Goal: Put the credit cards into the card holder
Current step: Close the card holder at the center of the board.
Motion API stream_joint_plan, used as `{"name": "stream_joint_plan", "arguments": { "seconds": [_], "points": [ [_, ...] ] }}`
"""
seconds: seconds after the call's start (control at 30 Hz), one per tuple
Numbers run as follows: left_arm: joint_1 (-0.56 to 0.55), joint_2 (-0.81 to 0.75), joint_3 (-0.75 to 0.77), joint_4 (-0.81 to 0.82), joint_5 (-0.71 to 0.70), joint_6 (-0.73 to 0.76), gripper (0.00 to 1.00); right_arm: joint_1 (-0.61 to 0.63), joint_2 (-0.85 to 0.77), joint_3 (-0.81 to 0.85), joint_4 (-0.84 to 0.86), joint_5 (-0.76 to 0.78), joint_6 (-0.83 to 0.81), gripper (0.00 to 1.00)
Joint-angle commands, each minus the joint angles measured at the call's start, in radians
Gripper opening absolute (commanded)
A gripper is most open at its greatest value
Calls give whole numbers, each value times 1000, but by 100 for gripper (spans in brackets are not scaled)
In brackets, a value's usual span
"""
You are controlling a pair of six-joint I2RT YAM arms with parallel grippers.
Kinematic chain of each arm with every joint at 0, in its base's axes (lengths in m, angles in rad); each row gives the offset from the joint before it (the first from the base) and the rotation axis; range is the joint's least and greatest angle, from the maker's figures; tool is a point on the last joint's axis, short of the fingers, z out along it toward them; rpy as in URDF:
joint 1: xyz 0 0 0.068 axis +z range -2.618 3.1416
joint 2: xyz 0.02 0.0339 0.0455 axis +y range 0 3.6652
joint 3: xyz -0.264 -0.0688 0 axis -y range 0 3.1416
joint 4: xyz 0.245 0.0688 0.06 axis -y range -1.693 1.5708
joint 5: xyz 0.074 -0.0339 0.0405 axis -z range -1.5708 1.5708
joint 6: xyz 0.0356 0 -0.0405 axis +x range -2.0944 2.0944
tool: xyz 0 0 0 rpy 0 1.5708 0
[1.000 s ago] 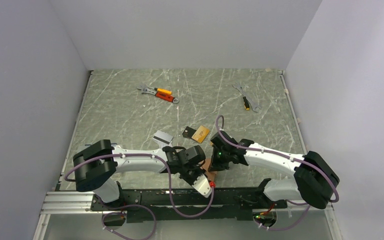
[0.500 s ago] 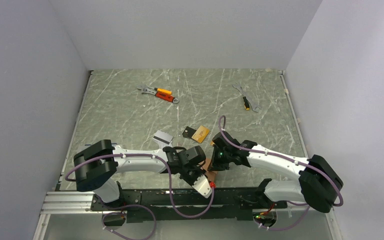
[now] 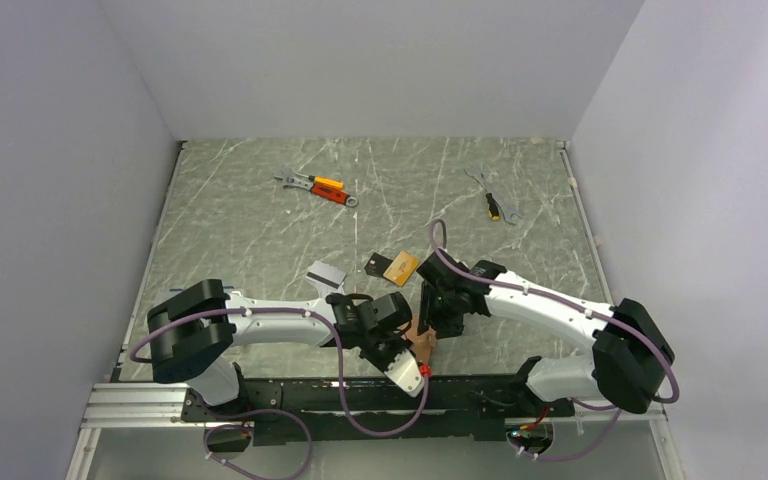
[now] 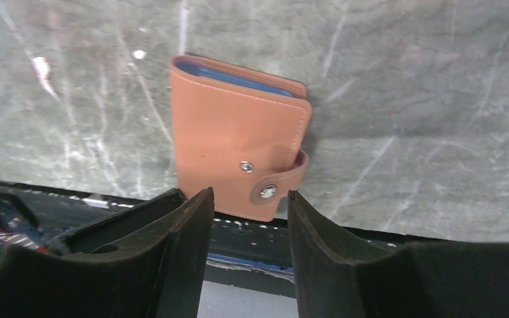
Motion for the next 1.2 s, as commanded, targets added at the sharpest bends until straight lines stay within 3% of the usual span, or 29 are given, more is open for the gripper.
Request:
{"name": "stream_joint_plan", "arguments": {
  "seconds": [0.0, 0.33, 0.7, 1.03, 1.17],
  "points": [
    [-12, 6, 40, -6, 25, 17, 18, 4, 33, 49, -88, 24, -18, 46],
    [-12, 16, 40, 1, 27, 15, 18, 9, 63, 59, -69, 21, -21, 25],
    [-12, 16, 43, 6, 24, 13, 18, 15, 83, 67, -107, 24, -26, 21],
    [-12, 18, 39, 8, 25, 12, 18, 22, 73, 79, -110, 53, -9, 0],
    [-12, 23, 41, 8, 23, 15, 17, 22, 56, 79, -109, 62, 2, 0]
  ]
}}
